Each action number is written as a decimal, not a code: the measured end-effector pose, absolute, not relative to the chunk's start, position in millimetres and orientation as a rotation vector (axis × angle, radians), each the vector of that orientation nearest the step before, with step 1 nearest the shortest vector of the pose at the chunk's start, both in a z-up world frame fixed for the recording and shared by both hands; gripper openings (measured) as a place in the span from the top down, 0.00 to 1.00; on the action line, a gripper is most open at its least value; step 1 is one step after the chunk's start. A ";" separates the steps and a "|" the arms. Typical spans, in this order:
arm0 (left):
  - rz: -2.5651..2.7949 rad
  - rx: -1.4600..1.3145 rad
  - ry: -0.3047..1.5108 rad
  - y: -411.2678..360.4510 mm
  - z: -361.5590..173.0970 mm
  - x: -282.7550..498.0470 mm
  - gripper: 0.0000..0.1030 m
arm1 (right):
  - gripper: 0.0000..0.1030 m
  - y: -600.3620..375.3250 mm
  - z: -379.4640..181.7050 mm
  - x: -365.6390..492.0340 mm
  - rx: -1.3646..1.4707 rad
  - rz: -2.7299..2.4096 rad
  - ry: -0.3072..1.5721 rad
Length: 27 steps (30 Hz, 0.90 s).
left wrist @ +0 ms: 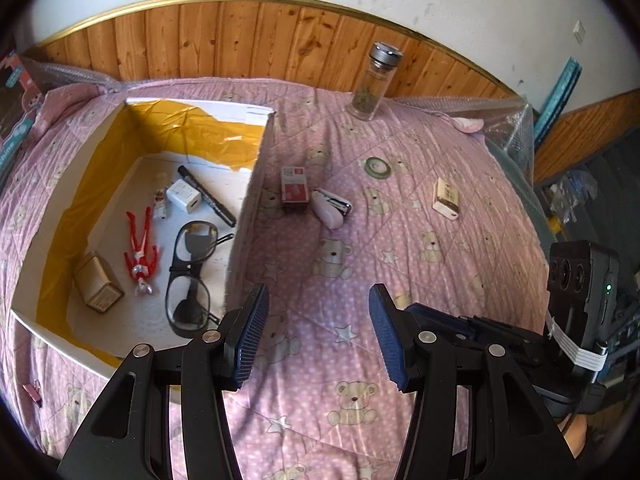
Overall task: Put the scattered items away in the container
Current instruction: 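Move both open tools back toward the white stapler and red staple box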
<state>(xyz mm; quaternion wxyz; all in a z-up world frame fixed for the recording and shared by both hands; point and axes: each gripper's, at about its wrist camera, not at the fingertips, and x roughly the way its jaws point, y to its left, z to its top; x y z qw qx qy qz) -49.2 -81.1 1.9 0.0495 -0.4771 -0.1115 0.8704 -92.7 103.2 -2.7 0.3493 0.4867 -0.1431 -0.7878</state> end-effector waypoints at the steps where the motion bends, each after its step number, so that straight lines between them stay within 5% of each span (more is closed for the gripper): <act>1: 2.645 -1.455 -0.328 -74.9 1.7 -53.1 0.47 | 0.77 109.1 -2.4 -94.7 1.258 -2.050 -0.386; 11: 2.629 -1.497 -0.344 -51.5 -11.8 -88.2 0.47 | 0.77 128.2 -10.1 -135.0 1.274 -2.154 -0.347; 17: 2.616 -1.531 -0.410 -55.1 -26.7 -97.5 0.47 | 0.61 104.0 -27.3 -179.4 1.270 -2.197 -0.248; 22: 2.607 -1.542 -0.446 -63.8 -32.6 -103.4 0.47 | 0.51 67.5 -51.8 -219.1 1.250 -2.216 -0.075; 27: 2.603 -1.551 -0.488 -71.5 -38.2 -113.3 0.47 | 0.53 31.5 -81.7 -246.0 1.240 -2.191 0.162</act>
